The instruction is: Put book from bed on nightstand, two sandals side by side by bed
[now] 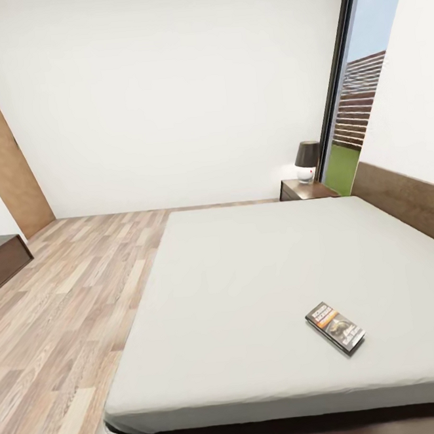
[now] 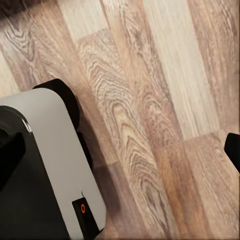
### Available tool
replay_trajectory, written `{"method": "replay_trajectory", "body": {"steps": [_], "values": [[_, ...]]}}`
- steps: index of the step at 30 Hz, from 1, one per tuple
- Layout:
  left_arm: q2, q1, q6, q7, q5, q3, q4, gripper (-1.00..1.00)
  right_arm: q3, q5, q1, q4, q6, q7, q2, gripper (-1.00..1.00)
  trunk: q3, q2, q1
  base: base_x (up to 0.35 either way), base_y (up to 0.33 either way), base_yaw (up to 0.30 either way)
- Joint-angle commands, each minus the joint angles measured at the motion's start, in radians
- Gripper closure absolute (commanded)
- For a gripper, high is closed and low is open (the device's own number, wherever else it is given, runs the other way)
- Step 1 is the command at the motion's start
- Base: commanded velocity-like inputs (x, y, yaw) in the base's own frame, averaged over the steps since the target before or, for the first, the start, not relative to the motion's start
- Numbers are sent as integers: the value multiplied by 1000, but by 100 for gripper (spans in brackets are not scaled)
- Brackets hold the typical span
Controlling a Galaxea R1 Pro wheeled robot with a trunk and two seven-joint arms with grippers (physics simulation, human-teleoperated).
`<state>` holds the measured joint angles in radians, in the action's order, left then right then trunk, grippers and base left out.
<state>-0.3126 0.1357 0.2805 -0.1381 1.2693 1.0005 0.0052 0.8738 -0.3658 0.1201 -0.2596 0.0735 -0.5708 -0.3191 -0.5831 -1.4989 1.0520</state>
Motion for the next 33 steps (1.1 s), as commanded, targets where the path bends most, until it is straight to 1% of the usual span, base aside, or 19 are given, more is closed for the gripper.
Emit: {"method": "replay_trajectory", "body": {"steps": [1, 3, 11, 16, 25, 28, 29, 33], "values": [[0, 0, 6, -5, 11, 7, 1, -100, 8, -13, 0, -1, 5, 2, 4, -100, 3, 7, -4, 0, 0, 0], [1, 1, 12, -5, 12, 8, 1, -100, 8, -16, 0, 0, 5, 12, 9, -100, 9, 21, -12, 0, 0, 0], [-1, 1, 22, 11, 13, 9, 1, -100, 8, -20, 0, 7, 6, 33, 18, -100, 9, 21, -12, 0, 0, 0], [0, 1, 26, 16, 13, 9, 1, -100, 8, -20, 0, 6, 6, 39, 30, -100, 9, 21, -12, 0, 0, 0], [1, 1, 28, 17, 13, 9, 1, -100, 9, -20, 0, 10, 8, 50, 37, -100, 37, 84, -46, 0, 0, 0], [1, 1, 28, 18, 13, 9, 1, -100, 9, -21, 0, 13, 8, 92, 39, -100, 46, 105, -58, 0, 0, 0], [1, 1, 28, 26, 13, 9, 1, -100, 9, -21, 0, 19, 8, 134, 39, -100, 50, 112, -61, 0, 0, 0], [2, 0, 28, 60, 13, 9, 1, -100, 8, -22, 0, 26, 8, 197, 40, -100, 50, 112, -61, 0, 0, 0]]}}
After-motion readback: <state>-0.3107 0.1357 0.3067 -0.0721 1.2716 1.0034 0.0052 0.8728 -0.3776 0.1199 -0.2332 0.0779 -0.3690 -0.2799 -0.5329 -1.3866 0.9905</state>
